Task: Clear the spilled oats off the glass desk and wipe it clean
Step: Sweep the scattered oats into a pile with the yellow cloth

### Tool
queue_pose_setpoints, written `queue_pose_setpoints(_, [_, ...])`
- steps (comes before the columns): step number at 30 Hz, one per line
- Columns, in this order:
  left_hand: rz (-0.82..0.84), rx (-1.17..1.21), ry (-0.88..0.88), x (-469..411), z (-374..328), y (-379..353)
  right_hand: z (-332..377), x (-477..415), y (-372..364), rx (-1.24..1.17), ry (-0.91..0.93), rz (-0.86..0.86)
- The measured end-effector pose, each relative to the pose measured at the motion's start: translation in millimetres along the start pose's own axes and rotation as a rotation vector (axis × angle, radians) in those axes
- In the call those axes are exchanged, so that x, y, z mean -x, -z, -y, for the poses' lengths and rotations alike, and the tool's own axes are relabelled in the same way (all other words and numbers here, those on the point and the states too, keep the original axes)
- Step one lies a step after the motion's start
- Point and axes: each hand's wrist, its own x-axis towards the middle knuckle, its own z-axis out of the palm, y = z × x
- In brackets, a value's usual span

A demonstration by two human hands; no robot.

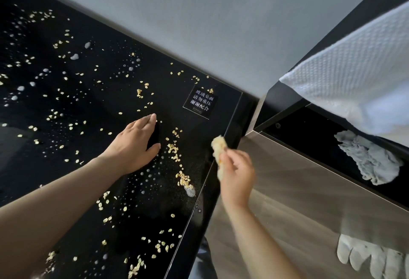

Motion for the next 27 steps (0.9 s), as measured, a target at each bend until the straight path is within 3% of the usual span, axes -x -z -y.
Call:
queue_pose_setpoints(3, [-0.010,0.016,-0.018,29,-2,-8,-16,-34,1,0.112,-0.034,-0.034])
queue_pose_setpoints(7, [0.005,-0.014,-0.024,58,4,-29,-16,4,-16,0.157,-0.021,-0.045])
queue_pose_setpoints(10, [0.025,-0.071,0.000,67,9,-40,-8,59,-29,0.131,0.087,0.097])
queue_pose_setpoints(13, [0.033,-0.104,-0.015,71,17,-46,6,87,-31,0.022,-0.016,0.203])
queue_pose_setpoints(17, [0.041,-0.128,-0.042,72,22,-47,15,56,-11,-0.035,-0.014,0.091])
queue_pose_setpoints(21, [0.059,-0.163,-0.049,72,24,-47,-4,11,3,0.074,-0.016,0.032])
queue_pose_setpoints(23, [0.067,-0.160,-0.049,72,23,-45,-12,12,-2,0.096,-0.040,0.035])
queue_pose_setpoints(27, [0.091,-0.156,-0.057,72,23,-42,-15,60,-17,0.161,0.080,0.080])
